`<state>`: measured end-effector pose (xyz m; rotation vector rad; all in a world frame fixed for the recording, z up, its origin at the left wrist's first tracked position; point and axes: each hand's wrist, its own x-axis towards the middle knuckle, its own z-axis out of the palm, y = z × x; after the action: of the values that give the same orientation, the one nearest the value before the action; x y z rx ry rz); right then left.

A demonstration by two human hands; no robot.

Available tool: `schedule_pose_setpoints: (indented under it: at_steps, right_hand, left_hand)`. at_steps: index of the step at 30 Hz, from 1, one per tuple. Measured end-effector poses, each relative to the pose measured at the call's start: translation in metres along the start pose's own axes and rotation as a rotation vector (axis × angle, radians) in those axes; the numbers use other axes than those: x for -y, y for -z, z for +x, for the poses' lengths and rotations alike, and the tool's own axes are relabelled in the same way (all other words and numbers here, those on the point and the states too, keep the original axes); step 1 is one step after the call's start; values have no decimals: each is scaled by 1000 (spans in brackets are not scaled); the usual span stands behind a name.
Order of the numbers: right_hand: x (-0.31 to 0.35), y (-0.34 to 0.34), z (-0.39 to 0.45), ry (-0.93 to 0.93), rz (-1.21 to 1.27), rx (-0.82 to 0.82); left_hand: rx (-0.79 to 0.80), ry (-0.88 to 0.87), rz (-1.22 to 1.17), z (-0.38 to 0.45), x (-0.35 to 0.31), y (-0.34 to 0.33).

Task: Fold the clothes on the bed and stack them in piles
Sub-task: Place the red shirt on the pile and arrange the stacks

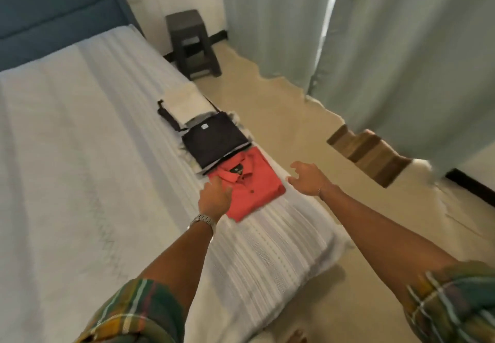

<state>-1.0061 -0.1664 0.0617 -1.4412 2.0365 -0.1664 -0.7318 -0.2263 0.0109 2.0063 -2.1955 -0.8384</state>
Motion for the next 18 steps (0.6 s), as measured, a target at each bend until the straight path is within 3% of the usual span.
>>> schedule_pose_setpoints:
  at_steps: [5,10,15,18]
  right_hand:
    - [2,-73,105,-53,110,121]
    - [-6,-132,188,-94,199,67]
    - [-14,-156,227,-207,233,13]
    - [-15,-152,235,-153,329,28]
  left_hand:
    - [112,337,-295,72,60,-59]
    - [61,535,-577,129,64,-115]
    - [-23,620,-689,154,72,-138]
    - [-16,648,-851,158,72,-134]
